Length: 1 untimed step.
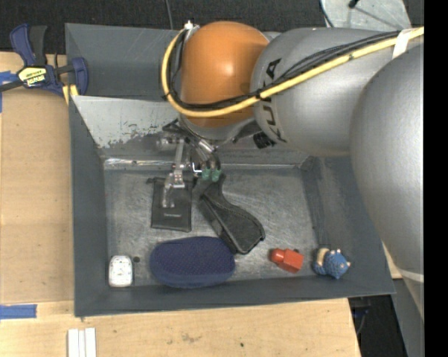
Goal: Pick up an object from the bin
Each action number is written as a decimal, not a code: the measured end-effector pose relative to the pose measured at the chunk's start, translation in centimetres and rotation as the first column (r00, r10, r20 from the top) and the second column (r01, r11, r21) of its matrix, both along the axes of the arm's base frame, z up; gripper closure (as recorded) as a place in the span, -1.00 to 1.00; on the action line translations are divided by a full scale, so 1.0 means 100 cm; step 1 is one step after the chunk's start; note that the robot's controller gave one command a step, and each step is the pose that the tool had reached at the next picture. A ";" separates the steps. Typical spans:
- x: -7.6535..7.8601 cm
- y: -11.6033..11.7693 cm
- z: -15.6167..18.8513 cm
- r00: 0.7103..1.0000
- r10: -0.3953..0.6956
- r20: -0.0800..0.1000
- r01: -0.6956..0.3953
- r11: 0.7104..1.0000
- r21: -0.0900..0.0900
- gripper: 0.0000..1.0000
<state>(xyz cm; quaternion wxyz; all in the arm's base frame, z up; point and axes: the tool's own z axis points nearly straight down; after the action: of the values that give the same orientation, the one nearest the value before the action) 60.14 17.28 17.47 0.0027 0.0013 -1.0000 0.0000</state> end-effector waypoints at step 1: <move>0.014 -0.009 -0.103 0.999 -0.038 0.012 0.038 0.999 0.004 -1.00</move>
Offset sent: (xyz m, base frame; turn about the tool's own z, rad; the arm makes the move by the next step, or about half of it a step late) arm 0.0117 -0.0100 -0.1047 0.0387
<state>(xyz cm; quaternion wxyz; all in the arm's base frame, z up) 61.53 16.34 7.12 -0.0034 -0.0176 -0.9998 -0.0019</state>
